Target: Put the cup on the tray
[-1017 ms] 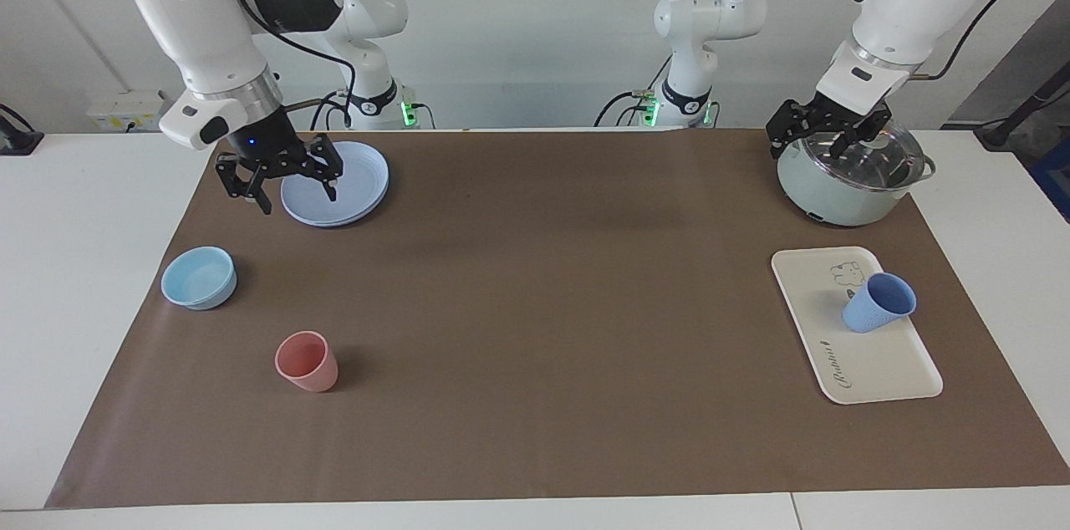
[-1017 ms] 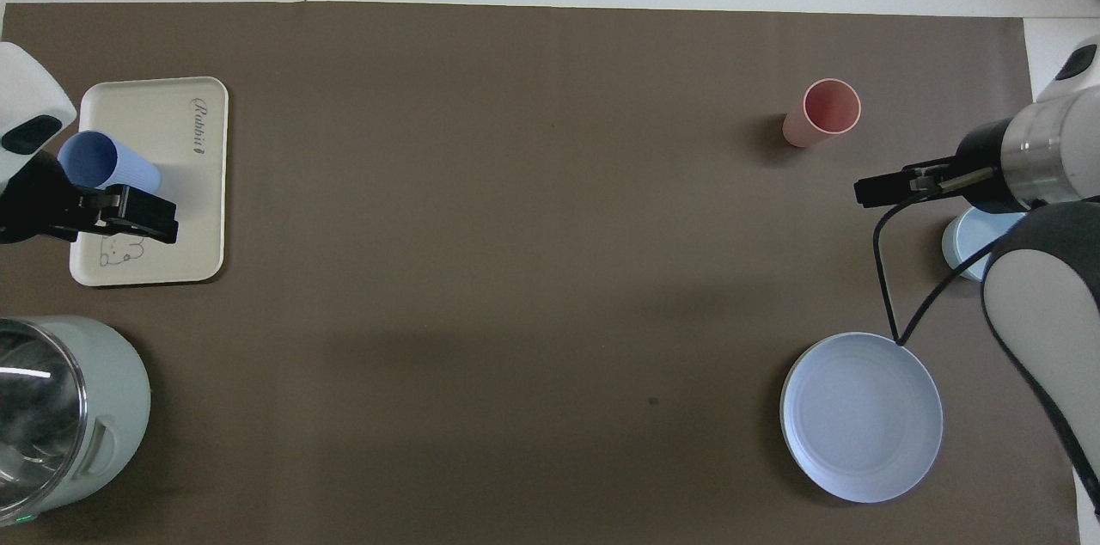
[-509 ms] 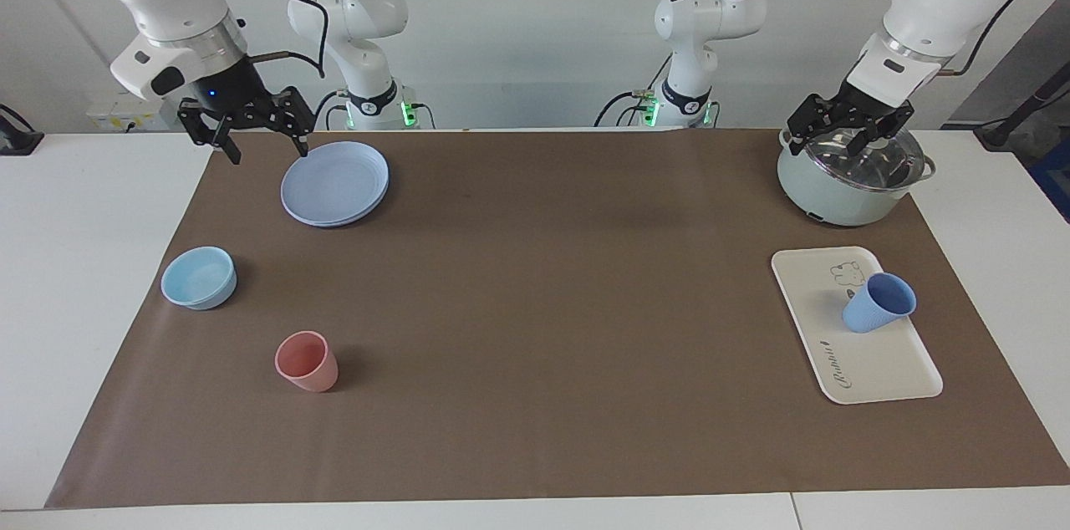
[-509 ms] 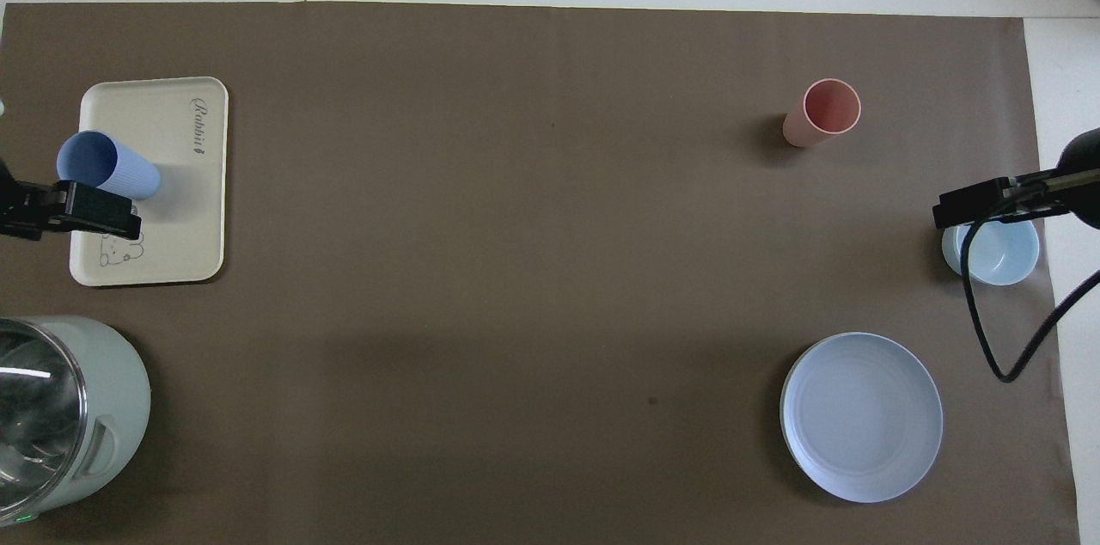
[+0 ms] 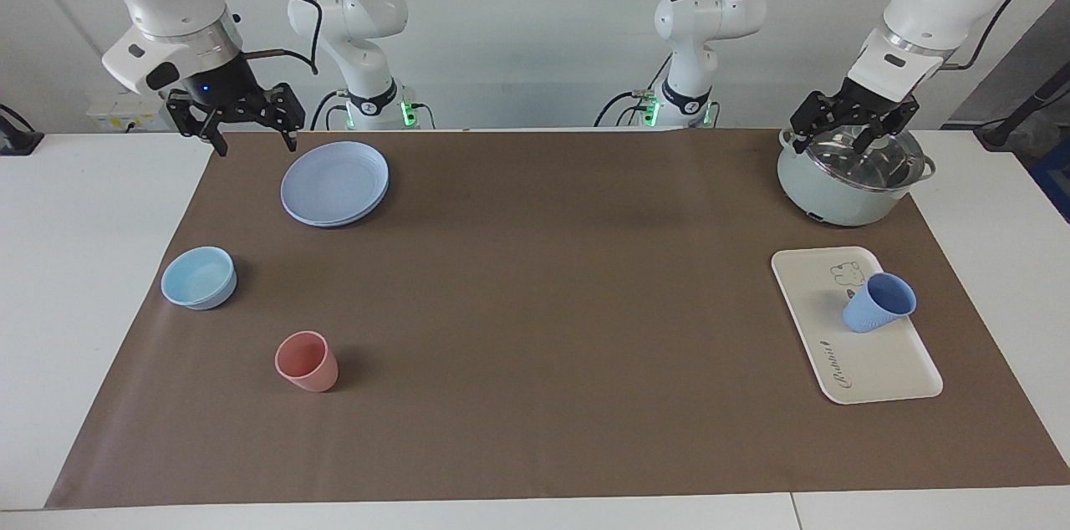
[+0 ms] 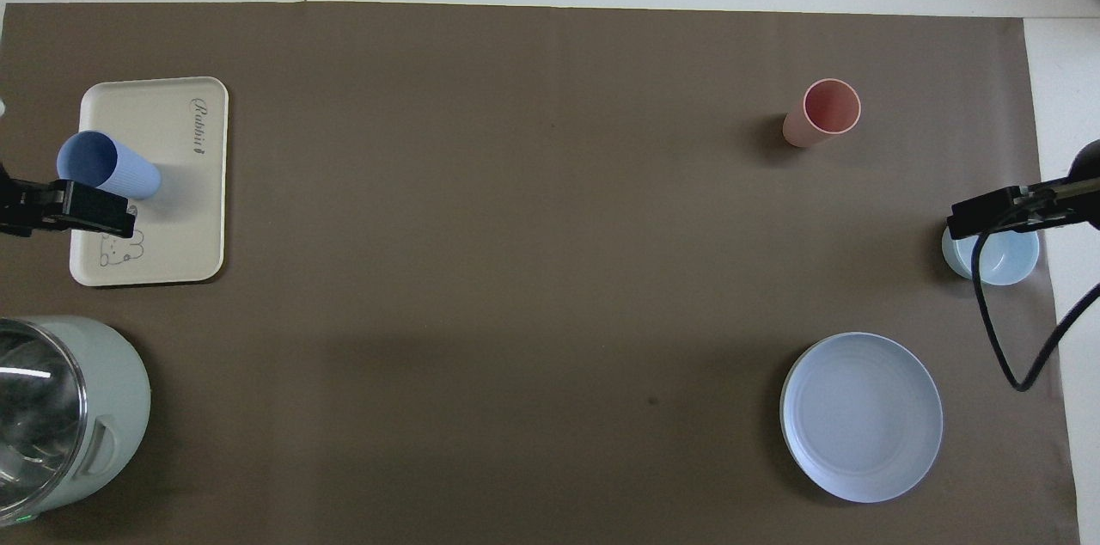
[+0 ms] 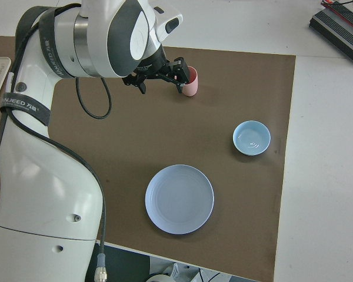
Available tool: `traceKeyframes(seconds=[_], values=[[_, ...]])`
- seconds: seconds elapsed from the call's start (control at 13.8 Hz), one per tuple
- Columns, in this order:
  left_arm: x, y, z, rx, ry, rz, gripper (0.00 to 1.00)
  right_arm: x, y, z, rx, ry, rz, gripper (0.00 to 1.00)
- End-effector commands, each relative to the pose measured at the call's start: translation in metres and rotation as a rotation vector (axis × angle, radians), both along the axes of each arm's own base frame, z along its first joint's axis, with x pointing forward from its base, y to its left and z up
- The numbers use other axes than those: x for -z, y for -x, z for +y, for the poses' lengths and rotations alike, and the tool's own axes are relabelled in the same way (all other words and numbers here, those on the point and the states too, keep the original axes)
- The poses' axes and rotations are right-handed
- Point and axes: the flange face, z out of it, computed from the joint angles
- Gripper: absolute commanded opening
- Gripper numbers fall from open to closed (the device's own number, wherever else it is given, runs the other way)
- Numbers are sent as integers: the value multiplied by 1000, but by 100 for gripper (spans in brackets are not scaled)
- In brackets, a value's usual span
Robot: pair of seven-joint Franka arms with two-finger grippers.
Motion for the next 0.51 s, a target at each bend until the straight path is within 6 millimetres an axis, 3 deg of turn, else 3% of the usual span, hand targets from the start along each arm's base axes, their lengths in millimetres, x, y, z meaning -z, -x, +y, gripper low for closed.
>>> traceKeyframes(seconds=[0.0,0.44], values=[[-6,-1,2,16,-30,-29,100,-4,2,-12,10,-26,8,100],[-9,-6,1,33,-33,-71,100,2,7,-12,3,-27,22,100]])
